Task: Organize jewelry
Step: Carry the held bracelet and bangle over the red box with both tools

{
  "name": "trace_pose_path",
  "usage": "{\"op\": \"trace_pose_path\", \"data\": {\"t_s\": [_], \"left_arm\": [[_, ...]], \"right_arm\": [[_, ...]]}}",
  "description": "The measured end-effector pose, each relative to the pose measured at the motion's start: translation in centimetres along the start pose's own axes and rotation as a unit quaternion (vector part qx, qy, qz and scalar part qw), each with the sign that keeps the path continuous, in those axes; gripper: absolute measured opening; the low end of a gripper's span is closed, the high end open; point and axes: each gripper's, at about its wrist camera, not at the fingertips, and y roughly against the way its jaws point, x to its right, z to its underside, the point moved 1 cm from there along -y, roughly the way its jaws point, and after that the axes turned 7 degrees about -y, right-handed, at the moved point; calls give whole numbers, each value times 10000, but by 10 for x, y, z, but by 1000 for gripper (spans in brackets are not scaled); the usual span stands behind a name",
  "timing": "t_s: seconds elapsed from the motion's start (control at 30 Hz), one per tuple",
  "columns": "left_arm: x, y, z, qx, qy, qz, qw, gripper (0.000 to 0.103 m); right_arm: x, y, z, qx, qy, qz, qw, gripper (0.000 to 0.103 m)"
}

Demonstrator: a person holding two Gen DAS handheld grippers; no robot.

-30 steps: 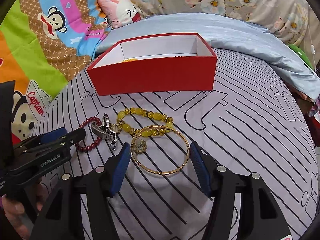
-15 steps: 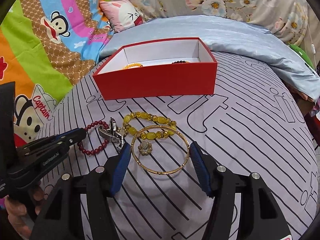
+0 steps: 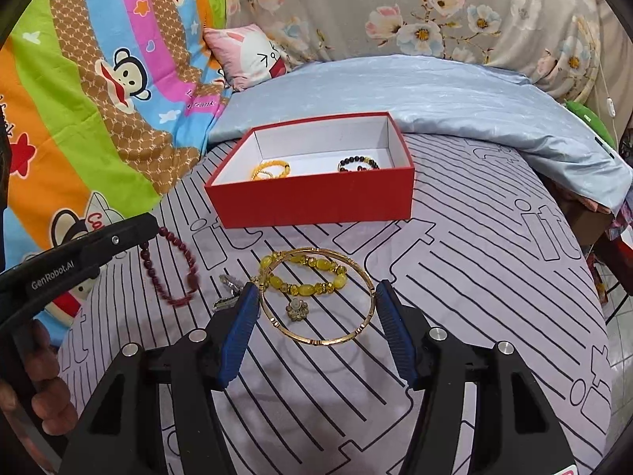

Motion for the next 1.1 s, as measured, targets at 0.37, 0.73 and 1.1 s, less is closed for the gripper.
{"op": "trace_pose_path", "data": {"t_s": [0.37, 0.73, 1.1], "left_arm": [[17, 5, -46, 354, -255, -9, 9990, 7], [15, -52, -110, 501, -386, -168, 9979, 7], [0, -131, -136, 200, -408, -426, 9981, 7]], "right_arm": [[2, 4, -30, 228, 37, -171, 9996, 58], [11, -37, -105, 495, 147, -119, 9986, 58], [5, -110, -153, 342, 247, 14, 9991, 59]]}}
